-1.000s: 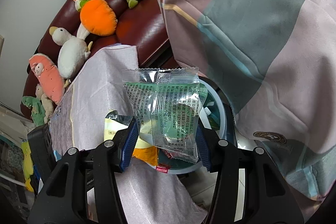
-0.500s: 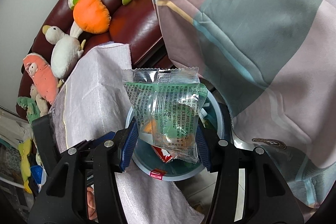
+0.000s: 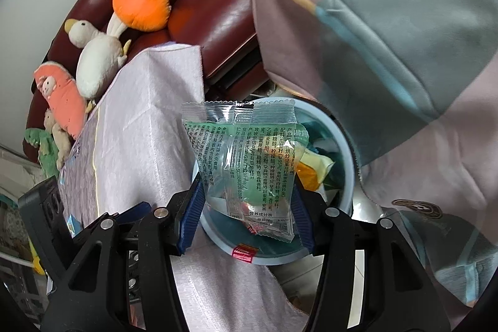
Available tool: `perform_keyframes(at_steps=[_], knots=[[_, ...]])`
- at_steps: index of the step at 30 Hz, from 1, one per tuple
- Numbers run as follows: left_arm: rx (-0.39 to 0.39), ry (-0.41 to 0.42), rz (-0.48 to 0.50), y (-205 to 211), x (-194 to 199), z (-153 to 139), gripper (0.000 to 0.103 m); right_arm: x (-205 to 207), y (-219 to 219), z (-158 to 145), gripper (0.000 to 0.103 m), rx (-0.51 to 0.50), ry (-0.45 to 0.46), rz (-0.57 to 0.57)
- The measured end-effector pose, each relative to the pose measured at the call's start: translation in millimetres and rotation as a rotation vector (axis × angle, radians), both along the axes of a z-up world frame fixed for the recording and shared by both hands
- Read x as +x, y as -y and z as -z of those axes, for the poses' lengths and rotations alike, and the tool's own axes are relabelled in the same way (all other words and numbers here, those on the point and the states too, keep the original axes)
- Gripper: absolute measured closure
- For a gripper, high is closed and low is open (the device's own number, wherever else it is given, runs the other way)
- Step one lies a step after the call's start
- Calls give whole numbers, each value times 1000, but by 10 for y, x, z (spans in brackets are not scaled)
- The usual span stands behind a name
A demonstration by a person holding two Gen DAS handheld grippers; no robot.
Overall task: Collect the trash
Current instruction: 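Carry both packets over the teal bin and open both tools to drop them, then move both tools back over the table toward the white plastic bowls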
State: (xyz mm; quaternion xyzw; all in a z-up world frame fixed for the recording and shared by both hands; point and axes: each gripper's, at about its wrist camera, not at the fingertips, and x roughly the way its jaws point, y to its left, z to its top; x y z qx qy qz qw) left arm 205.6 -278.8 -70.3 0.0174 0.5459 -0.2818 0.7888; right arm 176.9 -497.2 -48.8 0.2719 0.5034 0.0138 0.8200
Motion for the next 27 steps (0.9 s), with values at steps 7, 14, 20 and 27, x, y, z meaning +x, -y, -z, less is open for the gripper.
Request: perform_keyframes(at_steps=[7,14,20,27], knots=[[-20,7,-13,-179,-73,-78,13,68,-248,-21,37,-8,-12,-45],[-49,3,-44,-459,-138,-130,12,31,-398,-93,28,-16,-27,-39],[-69,7,-72,-704,-208,-205,11,-35,-561,-135,26,-30,-45,-40],[-98,26,-102,-992,-339,-322,10,-144,-816,-273,26,-48,-39,-59]])
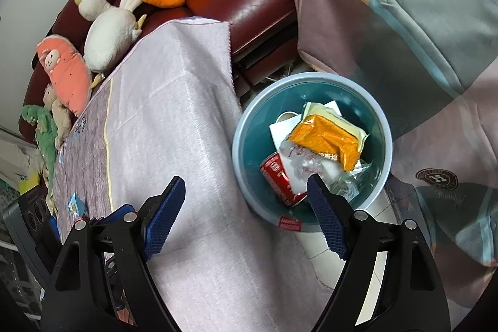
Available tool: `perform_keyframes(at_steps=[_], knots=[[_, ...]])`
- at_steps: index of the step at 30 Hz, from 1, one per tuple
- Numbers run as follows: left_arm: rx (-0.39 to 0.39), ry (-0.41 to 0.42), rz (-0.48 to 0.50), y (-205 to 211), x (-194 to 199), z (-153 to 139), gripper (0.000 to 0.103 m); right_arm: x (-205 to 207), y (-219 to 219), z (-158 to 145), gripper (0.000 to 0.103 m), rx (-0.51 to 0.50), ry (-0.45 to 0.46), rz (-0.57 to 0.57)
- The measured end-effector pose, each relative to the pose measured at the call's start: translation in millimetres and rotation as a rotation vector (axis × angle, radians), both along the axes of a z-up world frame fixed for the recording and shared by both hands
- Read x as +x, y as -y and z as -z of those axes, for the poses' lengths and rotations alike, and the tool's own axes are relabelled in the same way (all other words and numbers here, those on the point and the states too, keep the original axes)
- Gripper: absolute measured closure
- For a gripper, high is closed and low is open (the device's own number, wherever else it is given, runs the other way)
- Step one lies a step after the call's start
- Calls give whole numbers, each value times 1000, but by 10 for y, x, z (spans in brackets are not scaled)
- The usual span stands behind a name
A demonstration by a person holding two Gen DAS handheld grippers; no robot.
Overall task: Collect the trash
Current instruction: 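Move both tools back over the table toward the white plastic bowls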
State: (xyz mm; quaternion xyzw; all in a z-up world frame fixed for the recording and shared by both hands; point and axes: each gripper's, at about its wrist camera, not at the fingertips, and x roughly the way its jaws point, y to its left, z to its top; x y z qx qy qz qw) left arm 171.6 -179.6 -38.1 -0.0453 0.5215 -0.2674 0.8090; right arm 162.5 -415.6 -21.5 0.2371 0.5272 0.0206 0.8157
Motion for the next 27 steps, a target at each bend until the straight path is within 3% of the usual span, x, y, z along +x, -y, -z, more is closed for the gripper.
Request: perform_keyframes(at_steps=[16,27], knots=[[-7,24,-119,-1011,-496,-136,9,-280,-844,-167,26,-22,4,-132],[57,21,-228,-1920,-979,-72,9,-572,-1626,-67,26,-21,-25,-279]])
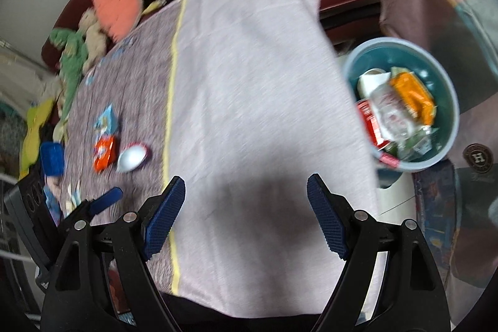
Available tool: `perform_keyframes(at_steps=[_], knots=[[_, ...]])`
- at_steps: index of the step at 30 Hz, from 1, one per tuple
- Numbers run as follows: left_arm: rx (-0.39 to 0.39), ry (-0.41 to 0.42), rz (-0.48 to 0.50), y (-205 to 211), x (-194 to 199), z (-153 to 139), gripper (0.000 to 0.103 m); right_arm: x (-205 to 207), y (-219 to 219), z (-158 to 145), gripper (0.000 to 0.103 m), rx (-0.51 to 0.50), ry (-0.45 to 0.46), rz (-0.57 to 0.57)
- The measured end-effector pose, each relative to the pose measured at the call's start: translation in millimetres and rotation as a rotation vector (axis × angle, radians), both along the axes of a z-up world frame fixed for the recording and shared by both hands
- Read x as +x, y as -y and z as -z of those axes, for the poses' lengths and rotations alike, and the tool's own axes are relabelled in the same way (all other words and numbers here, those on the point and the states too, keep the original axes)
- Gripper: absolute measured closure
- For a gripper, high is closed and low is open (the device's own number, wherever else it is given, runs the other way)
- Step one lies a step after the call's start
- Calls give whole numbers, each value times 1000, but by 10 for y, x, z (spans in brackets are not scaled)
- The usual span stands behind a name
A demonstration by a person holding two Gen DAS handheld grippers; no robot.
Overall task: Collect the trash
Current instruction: 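Move both tools back over the table toward the white plastic bowls, then grasp a white red-rimmed bowl with the left tool while the right tool grasps the other bowl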
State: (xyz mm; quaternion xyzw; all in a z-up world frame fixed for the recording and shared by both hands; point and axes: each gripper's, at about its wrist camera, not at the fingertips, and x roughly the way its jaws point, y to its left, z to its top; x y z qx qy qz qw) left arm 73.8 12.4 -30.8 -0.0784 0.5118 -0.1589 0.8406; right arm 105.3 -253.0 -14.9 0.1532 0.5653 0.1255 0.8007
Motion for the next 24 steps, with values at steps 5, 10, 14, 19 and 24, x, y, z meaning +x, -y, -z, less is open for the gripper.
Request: perform_keyframes(at_steps=[5,10,14,19,24], knots=[[13,-26,-68,-346,-212,117,9,-131,-286,109,26,9,-20,-61],[24,-76,-124,-597,-363,296,9,-236,-469,203,26,2,-48,-96],[38,-96,-128,-653,-448,387,10,-312,-622,264,26,-13,-62,-137],[92,-80,-83,-581,-520,409,31,-349,-824,320,26,-25,-78,-178],[85,-81,-47,-523,-522,508,95,-318,-984,326,26,-46,-76,-203]])
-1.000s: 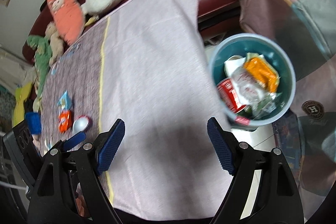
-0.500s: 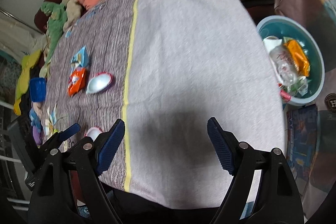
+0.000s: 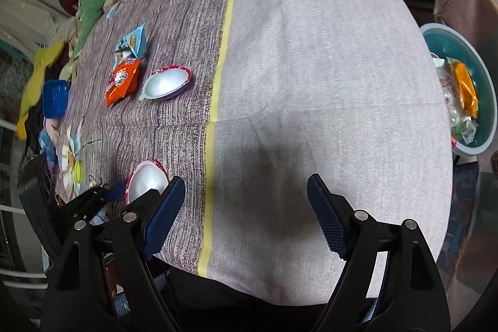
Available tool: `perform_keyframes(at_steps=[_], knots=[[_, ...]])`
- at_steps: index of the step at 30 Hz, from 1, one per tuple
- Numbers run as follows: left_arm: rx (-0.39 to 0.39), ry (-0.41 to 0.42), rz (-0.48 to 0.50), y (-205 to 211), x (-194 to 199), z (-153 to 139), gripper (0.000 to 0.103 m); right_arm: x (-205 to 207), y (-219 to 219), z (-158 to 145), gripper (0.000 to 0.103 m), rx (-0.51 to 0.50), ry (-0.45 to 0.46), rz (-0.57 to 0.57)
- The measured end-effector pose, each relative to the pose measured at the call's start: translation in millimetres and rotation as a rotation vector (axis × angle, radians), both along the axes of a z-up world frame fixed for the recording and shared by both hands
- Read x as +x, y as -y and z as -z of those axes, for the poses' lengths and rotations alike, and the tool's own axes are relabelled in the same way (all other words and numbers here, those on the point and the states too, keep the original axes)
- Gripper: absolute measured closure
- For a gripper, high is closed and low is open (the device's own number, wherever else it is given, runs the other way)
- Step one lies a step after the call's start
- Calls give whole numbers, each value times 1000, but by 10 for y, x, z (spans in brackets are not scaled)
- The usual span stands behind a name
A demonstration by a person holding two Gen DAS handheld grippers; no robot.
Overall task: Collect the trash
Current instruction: 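Grasp a white red-rimmed bowl with the left tool while the right tool grasps the other bowl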
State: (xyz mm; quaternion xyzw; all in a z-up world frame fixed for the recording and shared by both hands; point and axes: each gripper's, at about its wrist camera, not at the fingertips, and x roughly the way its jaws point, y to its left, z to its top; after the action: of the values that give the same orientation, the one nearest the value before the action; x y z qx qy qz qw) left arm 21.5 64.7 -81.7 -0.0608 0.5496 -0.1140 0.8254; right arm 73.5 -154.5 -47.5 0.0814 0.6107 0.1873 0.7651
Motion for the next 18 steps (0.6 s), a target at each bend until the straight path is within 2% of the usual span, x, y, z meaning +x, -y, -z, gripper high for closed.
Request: perform_keyframes(at_steps=[8,18], knots=[[-51,45,-97,-409,185,-31,95,202,-281,23,26,-33,10,-44],[-54,58,-181,-938,378,-114,95,645,-1009,1,26,-28,20,-144]])
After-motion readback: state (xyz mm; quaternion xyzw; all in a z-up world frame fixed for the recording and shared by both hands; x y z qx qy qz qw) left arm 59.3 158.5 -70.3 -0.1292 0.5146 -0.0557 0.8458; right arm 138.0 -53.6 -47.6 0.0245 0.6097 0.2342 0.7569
